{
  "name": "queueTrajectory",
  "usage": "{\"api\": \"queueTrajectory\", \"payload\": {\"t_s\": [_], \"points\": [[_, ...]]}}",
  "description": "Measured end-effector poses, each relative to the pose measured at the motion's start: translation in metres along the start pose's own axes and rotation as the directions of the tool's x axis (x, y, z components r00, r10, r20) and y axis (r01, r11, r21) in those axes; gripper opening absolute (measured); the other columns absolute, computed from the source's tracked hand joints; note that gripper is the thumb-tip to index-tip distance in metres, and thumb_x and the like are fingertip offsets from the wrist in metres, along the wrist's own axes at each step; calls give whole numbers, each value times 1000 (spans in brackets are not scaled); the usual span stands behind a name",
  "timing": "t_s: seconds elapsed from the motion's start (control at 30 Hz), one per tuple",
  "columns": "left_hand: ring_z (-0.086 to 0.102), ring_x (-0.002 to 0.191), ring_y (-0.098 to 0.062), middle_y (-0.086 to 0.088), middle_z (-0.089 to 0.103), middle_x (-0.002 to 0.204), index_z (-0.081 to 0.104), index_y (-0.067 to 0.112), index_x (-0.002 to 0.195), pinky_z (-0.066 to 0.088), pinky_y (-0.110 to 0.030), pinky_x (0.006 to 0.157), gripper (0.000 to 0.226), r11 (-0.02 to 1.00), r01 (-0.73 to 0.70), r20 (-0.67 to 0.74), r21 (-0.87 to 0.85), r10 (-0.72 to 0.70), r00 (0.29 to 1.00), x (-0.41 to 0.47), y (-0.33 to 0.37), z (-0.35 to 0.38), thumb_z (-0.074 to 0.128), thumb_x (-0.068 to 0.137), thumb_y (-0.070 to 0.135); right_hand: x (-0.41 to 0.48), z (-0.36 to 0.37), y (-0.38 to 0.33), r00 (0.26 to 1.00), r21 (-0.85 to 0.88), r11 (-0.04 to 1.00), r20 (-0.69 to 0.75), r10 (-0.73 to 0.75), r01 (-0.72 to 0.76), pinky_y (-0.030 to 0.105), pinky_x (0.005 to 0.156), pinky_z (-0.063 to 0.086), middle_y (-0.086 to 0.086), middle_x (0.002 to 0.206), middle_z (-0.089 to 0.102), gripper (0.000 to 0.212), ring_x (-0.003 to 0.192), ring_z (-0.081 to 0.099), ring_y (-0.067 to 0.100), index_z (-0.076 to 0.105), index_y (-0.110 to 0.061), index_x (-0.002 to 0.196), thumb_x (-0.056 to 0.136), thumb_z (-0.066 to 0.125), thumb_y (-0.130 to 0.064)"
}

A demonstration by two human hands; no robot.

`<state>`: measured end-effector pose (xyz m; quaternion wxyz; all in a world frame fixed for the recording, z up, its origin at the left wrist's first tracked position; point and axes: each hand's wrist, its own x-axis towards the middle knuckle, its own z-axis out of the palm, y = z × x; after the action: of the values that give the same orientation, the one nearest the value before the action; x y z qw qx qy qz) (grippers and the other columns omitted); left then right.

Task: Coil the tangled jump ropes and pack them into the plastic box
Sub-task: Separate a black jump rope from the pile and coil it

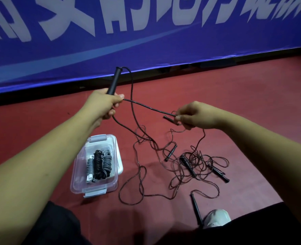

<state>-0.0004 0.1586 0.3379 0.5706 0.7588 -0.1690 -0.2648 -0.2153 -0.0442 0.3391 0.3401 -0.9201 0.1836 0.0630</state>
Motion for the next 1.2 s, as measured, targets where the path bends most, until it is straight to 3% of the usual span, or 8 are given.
{"api": "queueTrajectory", "payload": {"t_s": [0.17,0.37,0.5,0.63,0.77,0.9,1.03,1.2], "points": [[35,33,-7,-1,52,63,53,20,73,23,-12,39,23,999,-7,-35,51,9,999,4,-6,2,70,89,17,3,-1,10,994,-90,991,22,105,-103,27,66,53,0,70,73,17,63,67,8,70,-16,87,99,60,-23],[36,35,-9,-2,52,65,52,20,74,25,-12,36,24,998,11,-148,60,-2,989,13,-7,-9,69,90,16,0,-8,17,993,-167,979,-6,114,-114,30,71,52,-3,69,72,17,65,64,9,68,-22,83,98,61,-26],[48,30,-7,-6,67,80,60,16,84,27,-12,31,11,971,-31,-156,236,69,985,13,-11,-15,65,92,12,-1,-3,1,994,-25,999,-103,20,-23,28,65,51,2,68,70,15,59,64,11,71,-17,86,97,61,-20],[61,37,-10,-16,66,106,66,11,111,29,-13,30,19,965,-144,29,220,141,990,-4,-2,3,66,92,10,-2,4,-25,993,-18,997,-93,-74,73,26,51,45,-2,54,58,20,44,52,14,70,-17,78,96,60,-16],[65,50,-20,-23,68,112,68,19,113,24,-16,38,21,980,-190,358,63,156,921,-36,4,33,67,92,21,0,11,-52,988,0,991,-82,-131,132,23,45,43,-2,53,57,20,42,51,15,72,-7,84,96,59,-14],[47,41,-14,-3,68,71,65,16,90,23,-16,40,5,971,-216,478,100,143,866,-45,4,40,66,92,21,-1,7,-61,979,104,982,-149,-139,155,16,46,40,2,56,59,18,44,53,9,72,-6,82,95,62,-14],[32,36,-8,1,49,55,58,17,79,17,-14,38,15,986,-165,347,-16,160,924,-35,7,34,67,90,15,-3,7,-51,989,137,981,-79,-128,137,13,59,45,4,68,70,15,58,61,4,69,-12,87,98,61,-18],[27,34,-5,1,39,59,48,18,75,14,-12,37,23,975,-52,115,-215,78,990,-12,12,2,62,92,11,-7,1,-4,999,130,991,-5,45,-44,38,84,54,24,87,72,15,73,67,18,71,-4,95,98,61,-16]]}}
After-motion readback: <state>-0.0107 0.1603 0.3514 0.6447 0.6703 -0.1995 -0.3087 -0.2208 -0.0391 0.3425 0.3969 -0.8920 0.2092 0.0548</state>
